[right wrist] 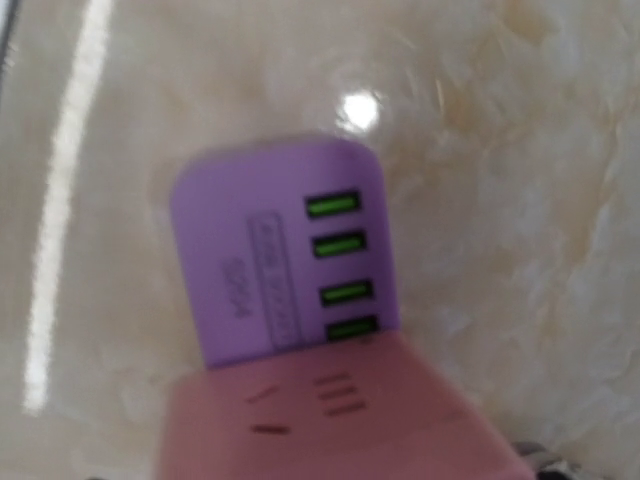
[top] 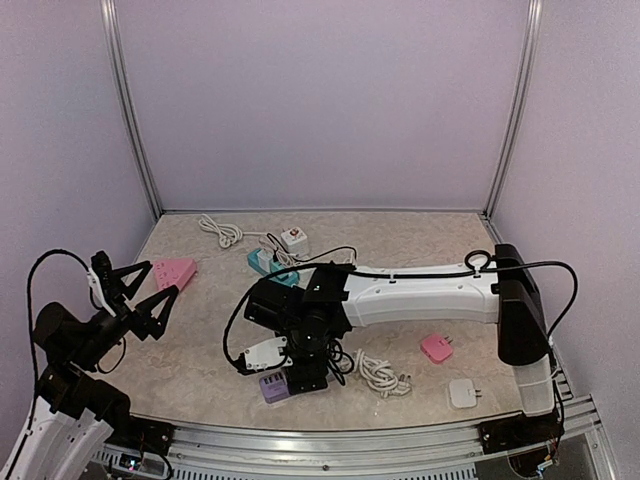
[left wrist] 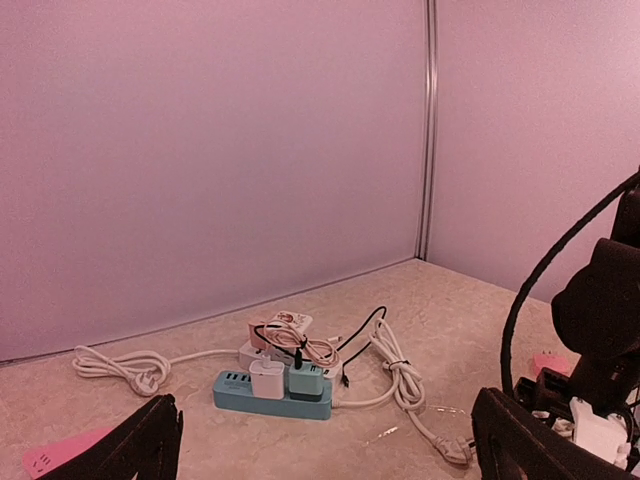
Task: Insert the plug
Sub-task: Move the socket to the center of the board.
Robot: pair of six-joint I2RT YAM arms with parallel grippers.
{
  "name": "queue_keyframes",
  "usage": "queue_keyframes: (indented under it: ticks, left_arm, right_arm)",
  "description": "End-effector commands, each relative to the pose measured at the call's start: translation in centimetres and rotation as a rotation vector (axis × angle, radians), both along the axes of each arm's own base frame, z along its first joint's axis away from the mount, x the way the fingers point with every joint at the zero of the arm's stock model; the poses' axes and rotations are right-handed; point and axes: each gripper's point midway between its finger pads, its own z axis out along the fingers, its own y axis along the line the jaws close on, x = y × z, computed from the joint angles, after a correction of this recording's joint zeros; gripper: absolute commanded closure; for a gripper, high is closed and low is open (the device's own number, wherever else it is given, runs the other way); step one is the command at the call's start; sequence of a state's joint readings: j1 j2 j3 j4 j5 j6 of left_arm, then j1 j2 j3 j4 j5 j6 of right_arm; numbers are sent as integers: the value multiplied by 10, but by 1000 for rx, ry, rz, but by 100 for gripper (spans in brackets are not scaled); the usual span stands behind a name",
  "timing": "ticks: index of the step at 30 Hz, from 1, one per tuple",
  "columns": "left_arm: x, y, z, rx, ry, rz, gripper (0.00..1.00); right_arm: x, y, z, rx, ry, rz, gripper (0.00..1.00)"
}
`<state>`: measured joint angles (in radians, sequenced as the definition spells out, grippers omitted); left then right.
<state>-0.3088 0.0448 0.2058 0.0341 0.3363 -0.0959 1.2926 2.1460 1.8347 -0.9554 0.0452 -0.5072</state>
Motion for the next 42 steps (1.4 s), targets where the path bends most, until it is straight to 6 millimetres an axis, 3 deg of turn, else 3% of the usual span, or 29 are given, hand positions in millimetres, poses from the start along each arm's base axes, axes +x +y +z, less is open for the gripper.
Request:
queue_keyframes:
  ticks: [1,6,10,14,18,25,34,36,38,42]
  left_arm:
    - [2,1,-7,18,7,7,1]
    - [4,2,-8,20,9,13,1]
    - [5,2,-8,21,15,14,1]
    - [6,2,-9,23,17,18,1]
    - [7,4,-10,24,20,26,1]
    - [7,5,-9,24,16,29,1]
    - [6,6,-7,25,8,34,1]
    - [5,7,-6,23,1,34,1]
    - [5,7,-6,19,4,35,1]
    - [10,6,-8,19,40,37,2]
  right_arm:
    - [7,-6,-14,-23,8,-10,13]
    - [16,-28,-22,-50,-1,-49,24]
    - [25,-43,-25,-43,-7,-71,44]
    - [34,-59,-28,-55,-28,-86,46]
    - [55,-87,-32,-86,-27,-153,46]
    - [103,-134,-37,-123,-14,-274,45]
    - [127,-181,-40,-134,-4,-393,41]
    - [134,-185,-38,-122,-8,-422,38]
    - [143,-186,-36,-114,-33,-449,29]
    - [163,-169,-10,-27,-87,-522,13]
